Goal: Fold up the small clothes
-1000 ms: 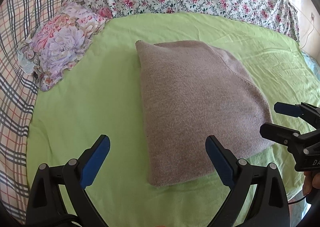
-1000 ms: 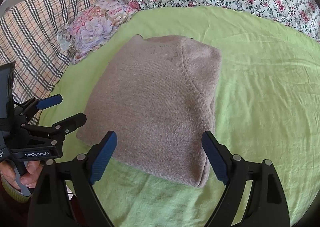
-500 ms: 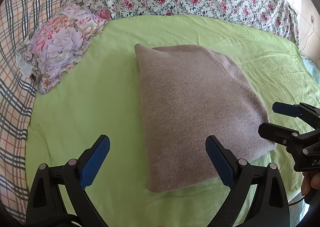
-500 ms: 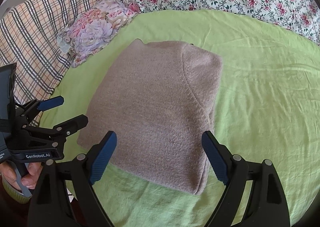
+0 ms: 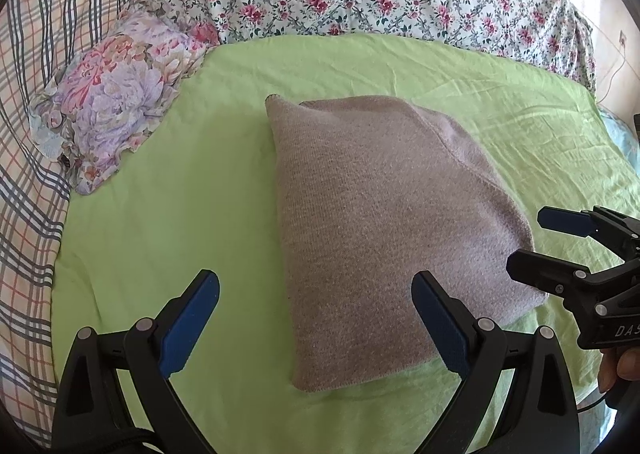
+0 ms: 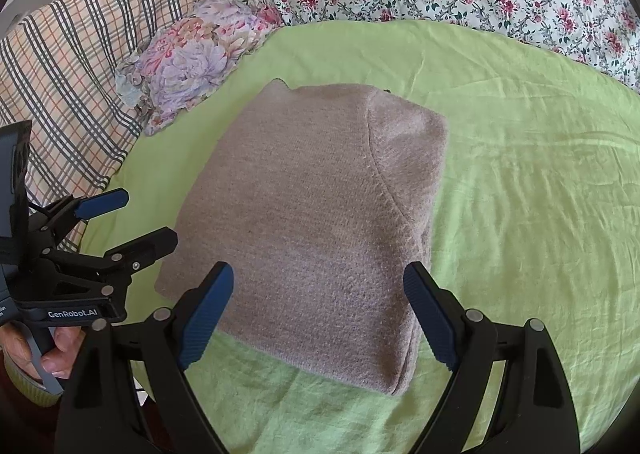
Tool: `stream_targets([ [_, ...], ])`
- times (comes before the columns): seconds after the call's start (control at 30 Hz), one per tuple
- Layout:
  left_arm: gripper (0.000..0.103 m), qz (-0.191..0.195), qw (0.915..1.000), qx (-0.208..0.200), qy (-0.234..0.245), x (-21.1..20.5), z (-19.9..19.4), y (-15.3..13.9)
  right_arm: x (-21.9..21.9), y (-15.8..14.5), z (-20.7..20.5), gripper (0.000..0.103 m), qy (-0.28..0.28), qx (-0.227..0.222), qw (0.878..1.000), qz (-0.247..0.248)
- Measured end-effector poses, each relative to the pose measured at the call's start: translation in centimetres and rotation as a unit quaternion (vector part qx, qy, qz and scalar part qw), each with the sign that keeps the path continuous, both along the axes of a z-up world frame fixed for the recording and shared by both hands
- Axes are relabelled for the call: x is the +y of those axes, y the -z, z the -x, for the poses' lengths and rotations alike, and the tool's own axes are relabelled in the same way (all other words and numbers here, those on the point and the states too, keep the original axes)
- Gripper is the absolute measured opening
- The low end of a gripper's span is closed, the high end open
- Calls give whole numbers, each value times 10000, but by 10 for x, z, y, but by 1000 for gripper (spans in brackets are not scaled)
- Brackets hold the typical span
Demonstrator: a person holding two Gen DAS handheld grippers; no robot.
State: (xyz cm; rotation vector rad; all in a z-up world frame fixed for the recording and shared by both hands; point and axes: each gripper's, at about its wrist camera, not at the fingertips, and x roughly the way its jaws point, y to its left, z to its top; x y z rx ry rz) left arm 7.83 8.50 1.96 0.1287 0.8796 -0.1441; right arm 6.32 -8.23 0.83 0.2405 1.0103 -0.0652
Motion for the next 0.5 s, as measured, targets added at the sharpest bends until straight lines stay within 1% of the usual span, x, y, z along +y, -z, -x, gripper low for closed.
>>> stream_targets([
  [0.5,97,-46,10000,28,53,-1,-5,1,-1,-1,-4,87,-13,-13,10000,-10],
])
